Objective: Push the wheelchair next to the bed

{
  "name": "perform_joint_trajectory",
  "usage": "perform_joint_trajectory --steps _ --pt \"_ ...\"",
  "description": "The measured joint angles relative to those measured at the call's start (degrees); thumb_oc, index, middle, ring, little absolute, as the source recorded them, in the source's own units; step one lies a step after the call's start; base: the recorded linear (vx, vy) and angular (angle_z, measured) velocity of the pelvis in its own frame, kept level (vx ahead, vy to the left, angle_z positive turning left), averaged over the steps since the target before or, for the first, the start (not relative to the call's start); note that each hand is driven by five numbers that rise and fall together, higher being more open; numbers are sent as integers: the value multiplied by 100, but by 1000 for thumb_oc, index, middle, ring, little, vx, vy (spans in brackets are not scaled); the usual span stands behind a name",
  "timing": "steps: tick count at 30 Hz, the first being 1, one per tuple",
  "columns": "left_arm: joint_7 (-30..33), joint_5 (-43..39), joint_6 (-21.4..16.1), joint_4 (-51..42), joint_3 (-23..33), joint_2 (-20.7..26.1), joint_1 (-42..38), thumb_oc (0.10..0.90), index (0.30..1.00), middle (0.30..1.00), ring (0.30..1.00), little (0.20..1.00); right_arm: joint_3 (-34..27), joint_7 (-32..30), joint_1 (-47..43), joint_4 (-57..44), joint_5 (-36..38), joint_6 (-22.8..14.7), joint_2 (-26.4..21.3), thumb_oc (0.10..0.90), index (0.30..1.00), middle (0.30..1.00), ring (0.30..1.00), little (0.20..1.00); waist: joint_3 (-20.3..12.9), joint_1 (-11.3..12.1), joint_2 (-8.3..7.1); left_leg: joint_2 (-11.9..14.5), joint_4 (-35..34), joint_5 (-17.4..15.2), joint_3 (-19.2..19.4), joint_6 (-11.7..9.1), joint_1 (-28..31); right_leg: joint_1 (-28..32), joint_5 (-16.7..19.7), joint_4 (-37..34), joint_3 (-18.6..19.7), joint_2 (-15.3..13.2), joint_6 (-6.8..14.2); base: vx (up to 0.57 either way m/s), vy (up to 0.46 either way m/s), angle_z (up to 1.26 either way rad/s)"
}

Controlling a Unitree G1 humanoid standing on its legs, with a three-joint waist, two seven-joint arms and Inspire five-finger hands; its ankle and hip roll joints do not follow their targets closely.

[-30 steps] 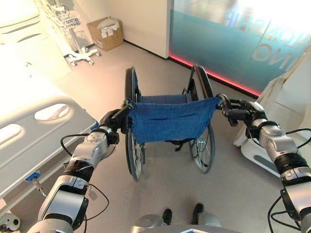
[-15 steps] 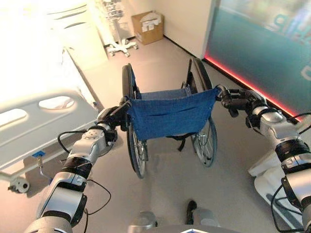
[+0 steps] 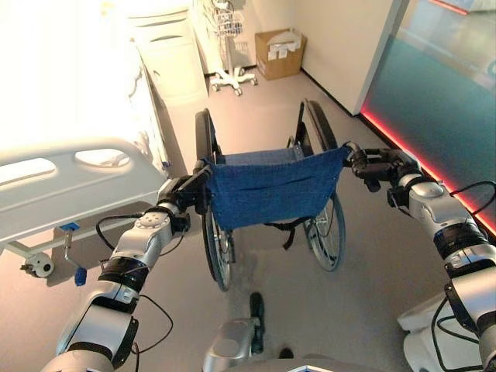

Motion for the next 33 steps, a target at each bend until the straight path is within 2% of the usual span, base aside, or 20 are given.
perform_joint_trajectory --steps 4,6,7,8,9,11,12,13,15,17,19,20,21,23,25,26,28,30,32,33 --pt "-16 -69 33 -60 70 136 85 400 300 300 300 300 3 108 118 -64 8 -21 55 400 300 300 300 300 -192 439 -97 30 612 -10 -247 29 -114 -112 -882 945 329 -142 55 417 -72 -59" --pt "-29 -128 34 -121 250 201 211 400 300 300 300 300 -11 129 165 -58 -10 -124 211 400 300 300 300 300 -311 590 -306 -226 654 254 -241 425 130 -165 -1346 1454 232 -552 407 407 49 -67" --pt "-7 -131 35 -119 415 166 255 400 300 300 300 300 -10 127 151 -62 -74 -201 292 400 300 300 300 300 -335 695 -280 -244 629 484 -181 1072 257 -296 -1513 2267 -493 -805 574 423 75 -65" --pt "-15 -120 33 -119 489 98 275 400 300 300 300 300 -48 116 163 -97 -190 -226 370 400 300 300 300 300 -335 764 -271 -293 842 515 -201 1551 257 -717 -1447 3610 -882 -1023 976 411 74 -54" --pt "-14 -117 32 -143 538 154 283 400 300 300 300 300 -97 111 187 -130 -206 -225 388 400 300 300 300 300 -333 756 -298 -330 975 543 -245 1705 250 -958 -1300 4232 -967 -1230 1085 274 32 7" --pt "-14 -104 33 -150 545 99 292 400 300 300 300 300 -247 104 396 -293 -202 -185 355 400 300 300 300 300 -346 554 -409 -614 995 255 -485 1805 510 -1405 -743 5542 -953 -1743 1314 400 -41 56" --pt "-6 -68 31 -141 495 16 295 400 300 300 300 300 -315 104 448 -314 -206 -197 350 400 300 300 300 300 -335 449 -331 -680 888 241 -746 1813 697 -1621 -788 5798 -914 -1809 1278 364 -129 65" --pt "-3 -27 18 -123 500 -52 296 400 300 300 300 300 -360 104 468 -311 -213 -197 354 400 300 300 300 300 -320 357 -228 -674 783 248 -960 1807 831 -1636 -866 5549 -1048 -1837 1153 259 -230 70" --pt "9 43 -23 -109 474 -99 293 400 300 300 300 300 -360 104 490 -257 -217 -178 329 400 300 300 300 300 -311 280 -187 -687 641 267 -1216 1741 1090 -1770 -879 4720 -1144 -2019 1071 215 -287 57" --pt "64 71 -104 -112 405 -227 167 400 300 300 300 300 -439 111 527 -247 -210 -266 210 400 300 300 300 300 -249 197 -58 -634 673 163 -1812 1655 1178 -1903 -842 2925 -1355 -1915 1089 309 -344 41" --pt "88 71 -141 -114 396 -255 135 400 300 300 300 300 -461 111 526 -248 -211 -345 185 400 300 300 300 300 -221 126 -18 -643 671 120 -2110 1607 1224 -2031 -519 1991 -1339 -1819 1134 354 -291 44" --pt "118 73 -167 -89 398 -349 123 400 300 300 300 300 -461 111 552 -248 -211 -417 137 400 300 300 300 300 -192 26 33 -677 650 39 -2546 1539 1326 -2242 -176 1515 -1147 -1666 1286 546 -369 91" --pt "119 71 -177 -91 344 -322 126 400 300 300 300 300 -459 117 553 -251 -211 -424 105 400 300 300 300 300 -169 -111 18 -721 615 2 -2773 1525 1447 -2390 276 982 -877 -1588 1476 447 -288 91" --pt "103 66 -191 -95 333 -309 140 400 300 300 300 300 -468 212 553 -252 -206 -429 48 400 300 300 300 300 -89 -337 -126 -898 616 -148 -3075 1536 1650 -2451 788 103 -703 -1667 1612 374 -249 87" --pt "91 42 -194 -92 336 -311 192 400 300 300 300 300 -471 227 548 -277 -210 -430 53 400 300 300 300 300 -13 -383 -258 -1069 675 -360 -3335 1514 1881 -2510 1010 -142 -664 -1783 1635 356 -314 74" --pt "90 40 -194 -92 337 -314 230 400 300 300 300 300 -471 237 549 -278 -215 -430 51 400 300 300 300 300 -10 -467 -287 -1090 857 -539 -3361 1549 1894 -2502 1003 -41 -525 -1804 1613 422 -485 99" --pt "23 43 -195 -88 359 -344 266 400 300 300 300 300 -464 285 595 -293 -217 -459 -17 400 300 300 300 300 -59 -595 -484 -1127 1344 -1033 -3421 1351 1865 -2259 1114 578 -216 -1872 1514 374 -448 114" --pt "33 49 -193 -58 319 -397 150 400 300 300 300 300 -512 276 563 -296 -217 -454 -110 400 300 300 300 300 -77 -877 -344 -758 1846 -1346 -2985 1090 1561 -2270 1125 985 -162 -1661 1475 268 -303 135" --pt "37 46 -193 -85 277 -441 142 400 300 300 300 300 -434 249 408 -287 -270 -378 -243 400 300 300 300 300 -110 -793 -233 -401 1750 -1416 -2551 856 1723 -2408 914 1471 -134 -1466 915 359 -400 69" --pt "56 39 -193 -99 275 -452 149 400 300 300 300 300 -409 239 320 -282 -278 -287 -258 400 300 300 300 300 -132 -694 -114 -232 1803 -1428 -2459 769 1715 -2396 788 1572 -187 -1314 825 270 -311 9"
